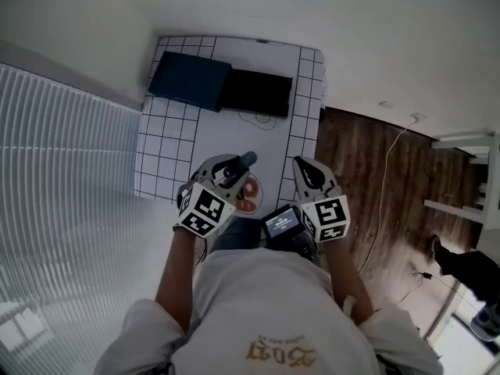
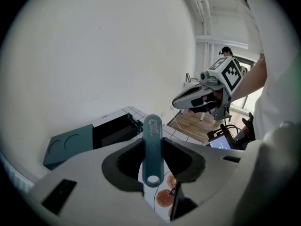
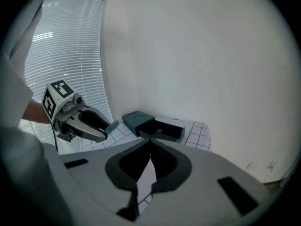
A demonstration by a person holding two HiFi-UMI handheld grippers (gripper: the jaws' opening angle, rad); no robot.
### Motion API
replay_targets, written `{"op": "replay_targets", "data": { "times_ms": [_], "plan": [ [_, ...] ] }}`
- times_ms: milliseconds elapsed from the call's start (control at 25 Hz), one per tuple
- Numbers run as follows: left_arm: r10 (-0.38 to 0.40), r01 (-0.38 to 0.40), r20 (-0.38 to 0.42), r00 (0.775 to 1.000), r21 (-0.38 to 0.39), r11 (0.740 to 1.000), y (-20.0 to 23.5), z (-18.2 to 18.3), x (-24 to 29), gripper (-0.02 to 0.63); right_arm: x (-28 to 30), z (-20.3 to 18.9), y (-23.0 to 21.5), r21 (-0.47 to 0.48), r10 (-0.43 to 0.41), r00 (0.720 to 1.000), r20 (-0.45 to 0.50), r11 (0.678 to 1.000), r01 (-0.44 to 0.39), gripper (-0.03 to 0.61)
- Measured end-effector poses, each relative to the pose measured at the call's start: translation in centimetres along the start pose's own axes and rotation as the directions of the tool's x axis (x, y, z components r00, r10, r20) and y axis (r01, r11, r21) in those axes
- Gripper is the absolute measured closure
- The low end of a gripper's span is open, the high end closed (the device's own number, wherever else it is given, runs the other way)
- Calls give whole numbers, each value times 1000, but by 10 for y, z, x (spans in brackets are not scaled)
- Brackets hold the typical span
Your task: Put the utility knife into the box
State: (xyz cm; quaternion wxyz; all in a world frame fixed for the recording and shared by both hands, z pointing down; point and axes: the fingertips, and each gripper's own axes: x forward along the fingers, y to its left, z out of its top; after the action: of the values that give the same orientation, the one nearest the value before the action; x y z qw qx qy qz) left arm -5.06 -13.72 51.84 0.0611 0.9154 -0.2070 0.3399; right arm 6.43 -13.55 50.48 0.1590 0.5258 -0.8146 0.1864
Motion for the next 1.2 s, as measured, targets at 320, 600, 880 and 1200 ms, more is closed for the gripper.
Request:
{"op": "replay_targets", "data": {
  "times_ms": [320,600,880,1200],
  "plan": [
    [95,-91,100,991,-39,995,16,23,-32,477,-6,20,11,-12,12,999,52,1000,-12,571],
    [200,-186,195,960,-85,979,25,48,-57,477,-15,30,20,-59,22,996,82,998,-17,571],
    [289,-271,230,929,-109,956,25,61,-73,477,-23,41,26,-97,38,992,119,995,-27,572],
    [375,-345,259,890,-155,926,23,71,-87,477,-35,46,20,-127,22,987,159,992,-1,571]
  ]
}}
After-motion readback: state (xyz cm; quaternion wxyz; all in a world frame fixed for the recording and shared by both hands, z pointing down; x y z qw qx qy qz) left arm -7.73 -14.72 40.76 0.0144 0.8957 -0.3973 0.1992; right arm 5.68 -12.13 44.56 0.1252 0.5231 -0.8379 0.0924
